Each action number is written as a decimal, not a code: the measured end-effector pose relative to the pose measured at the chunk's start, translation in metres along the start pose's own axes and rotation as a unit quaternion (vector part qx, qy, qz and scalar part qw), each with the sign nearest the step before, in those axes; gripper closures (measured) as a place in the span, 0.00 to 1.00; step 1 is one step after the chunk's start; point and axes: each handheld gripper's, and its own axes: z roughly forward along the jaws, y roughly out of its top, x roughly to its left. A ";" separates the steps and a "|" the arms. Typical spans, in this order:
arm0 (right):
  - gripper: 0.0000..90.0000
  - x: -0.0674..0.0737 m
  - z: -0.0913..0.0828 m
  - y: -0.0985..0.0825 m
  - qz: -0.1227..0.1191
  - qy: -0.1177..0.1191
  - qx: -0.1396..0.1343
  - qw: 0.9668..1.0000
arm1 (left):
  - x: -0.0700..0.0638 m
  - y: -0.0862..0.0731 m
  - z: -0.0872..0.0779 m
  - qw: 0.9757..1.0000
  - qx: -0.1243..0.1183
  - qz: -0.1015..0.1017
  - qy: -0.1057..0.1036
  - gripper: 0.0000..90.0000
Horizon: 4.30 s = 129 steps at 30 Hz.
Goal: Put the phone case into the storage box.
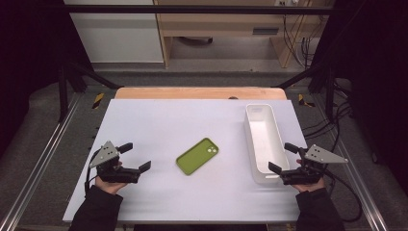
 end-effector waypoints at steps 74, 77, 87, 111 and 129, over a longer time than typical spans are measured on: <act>0.00 0.002 0.001 0.001 -0.007 0.003 0.005 1.000 | -0.022 0.059 0.098 0.998 0.058 0.024 -0.024 0.00; 0.00 0.002 0.001 0.001 -0.007 0.003 0.005 1.000 | -0.022 0.060 0.102 0.997 0.063 0.024 -0.024 0.00; 0.00 0.002 0.001 0.001 -0.007 0.002 0.008 1.000 | -0.023 0.062 0.118 0.996 0.077 0.025 -0.024 0.00; 0.00 0.002 0.002 0.000 -0.010 0.001 0.009 1.000 | -0.025 0.048 0.153 0.990 0.138 0.034 -0.021 0.01; 0.00 0.002 0.003 0.000 -0.012 0.002 0.011 1.000 | -0.026 0.034 0.171 0.983 0.179 0.036 -0.017 0.03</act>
